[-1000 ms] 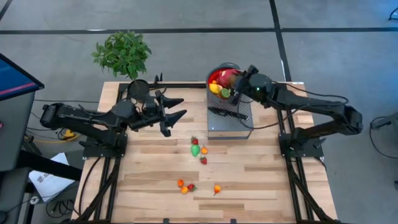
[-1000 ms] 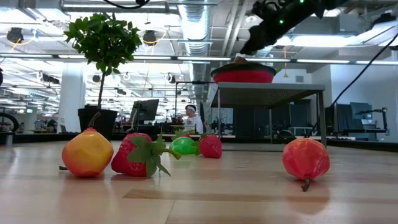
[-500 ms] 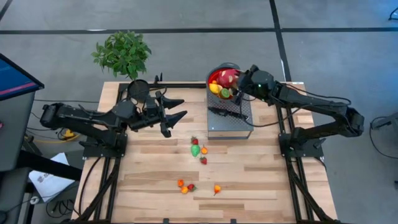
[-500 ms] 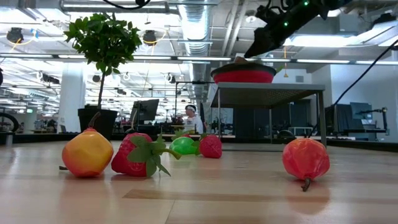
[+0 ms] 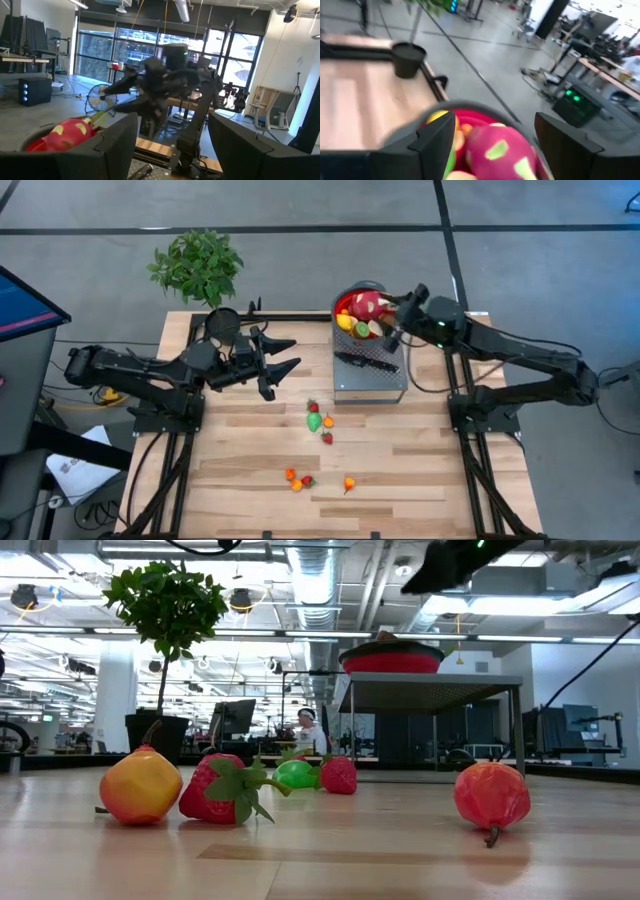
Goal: Pick & Place Fruit
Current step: Put the yellow pear into the red colander on the shelf
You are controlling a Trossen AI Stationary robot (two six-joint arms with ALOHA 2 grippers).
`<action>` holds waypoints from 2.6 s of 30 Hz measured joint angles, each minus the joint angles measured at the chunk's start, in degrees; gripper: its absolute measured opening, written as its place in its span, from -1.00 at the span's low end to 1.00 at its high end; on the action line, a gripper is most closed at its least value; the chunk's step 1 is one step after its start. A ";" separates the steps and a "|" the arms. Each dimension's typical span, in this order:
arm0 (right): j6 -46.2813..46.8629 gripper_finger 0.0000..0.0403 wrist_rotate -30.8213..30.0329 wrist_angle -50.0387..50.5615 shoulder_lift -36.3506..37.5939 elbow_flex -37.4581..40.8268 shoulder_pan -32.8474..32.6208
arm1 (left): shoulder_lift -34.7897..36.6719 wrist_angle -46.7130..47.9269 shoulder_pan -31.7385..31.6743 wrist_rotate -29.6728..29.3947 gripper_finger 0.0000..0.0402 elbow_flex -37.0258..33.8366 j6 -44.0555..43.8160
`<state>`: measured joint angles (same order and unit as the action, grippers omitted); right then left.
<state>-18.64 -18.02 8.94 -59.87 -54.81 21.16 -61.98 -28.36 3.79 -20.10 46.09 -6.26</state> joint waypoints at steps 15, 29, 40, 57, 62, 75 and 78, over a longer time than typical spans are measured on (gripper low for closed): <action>12.25 -0.05 0.02 10.84 8.50 0.00 -19.46 | 0.00 1.45 1.50 0.00 0.18 0.00 1.78; 15.70 -0.90 0.02 13.52 2.23 0.02 -38.77 | -7.67 2.96 19.04 -8.85 -0.14 -0.04 -3.08; 20.86 -0.94 -3.29 8.66 -2.97 0.02 -47.34 | -10.84 3.07 29.51 -12.02 -0.39 -0.02 -14.00; 24.10 -0.99 -10.58 9.71 -2.89 0.02 -46.44 | -17.62 18.26 35.70 -20.00 -0.55 -0.02 -34.09; 23.51 -0.99 -10.60 12.27 -2.89 0.02 -44.01 | -22.03 18.40 35.71 -14.93 -0.55 -0.02 -38.73; 23.17 -1.00 -10.58 15.26 -2.89 0.02 -38.11 | -24.01 26.73 35.01 -11.43 -0.56 -0.02 -55.80; 23.16 -1.00 -10.58 15.61 -2.89 0.02 -37.13 | -21.51 26.52 33.89 -11.50 -0.60 0.00 -55.78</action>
<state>4.51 -28.60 24.56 -62.76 -54.78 -15.97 -83.48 -1.84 37.68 -31.60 46.09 -62.04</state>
